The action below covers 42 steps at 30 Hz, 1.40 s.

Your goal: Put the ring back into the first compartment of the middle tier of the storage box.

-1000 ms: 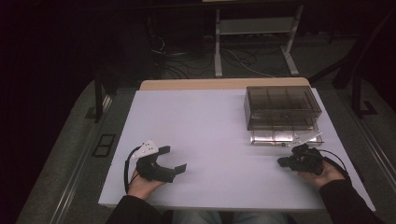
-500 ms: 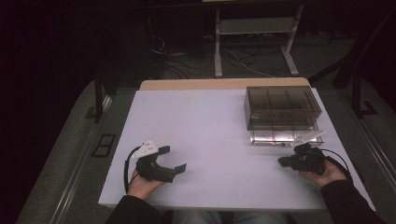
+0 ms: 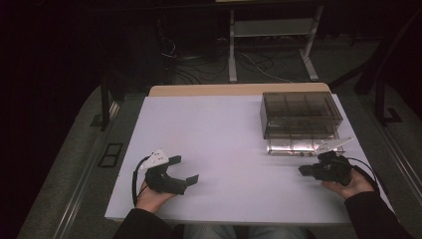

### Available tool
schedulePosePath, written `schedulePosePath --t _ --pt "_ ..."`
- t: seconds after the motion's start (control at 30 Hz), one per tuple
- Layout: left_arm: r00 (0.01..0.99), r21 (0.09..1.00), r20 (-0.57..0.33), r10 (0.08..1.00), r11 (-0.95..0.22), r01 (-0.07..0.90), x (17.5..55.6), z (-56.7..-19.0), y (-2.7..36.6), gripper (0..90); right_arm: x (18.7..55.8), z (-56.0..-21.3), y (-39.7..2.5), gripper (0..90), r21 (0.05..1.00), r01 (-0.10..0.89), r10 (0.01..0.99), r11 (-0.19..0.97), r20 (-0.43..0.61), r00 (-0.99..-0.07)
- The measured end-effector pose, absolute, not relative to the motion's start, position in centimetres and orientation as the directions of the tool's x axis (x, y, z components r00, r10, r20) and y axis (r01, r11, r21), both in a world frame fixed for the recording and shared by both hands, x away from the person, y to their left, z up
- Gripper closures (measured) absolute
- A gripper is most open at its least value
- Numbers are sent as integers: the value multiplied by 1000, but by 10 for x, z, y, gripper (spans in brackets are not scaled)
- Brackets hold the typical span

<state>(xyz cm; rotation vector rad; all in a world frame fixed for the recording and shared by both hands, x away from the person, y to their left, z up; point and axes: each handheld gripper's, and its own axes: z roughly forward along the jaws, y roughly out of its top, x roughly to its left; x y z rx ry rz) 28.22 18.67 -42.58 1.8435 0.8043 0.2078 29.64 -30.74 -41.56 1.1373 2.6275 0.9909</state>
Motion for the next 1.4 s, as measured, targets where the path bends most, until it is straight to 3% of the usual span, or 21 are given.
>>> schedulePosePath --t 1.4 --pt "757 880 -219 615 -210 425 281 -426 186 0 296 -386 -316 851 679 566 685 468 126 -718"
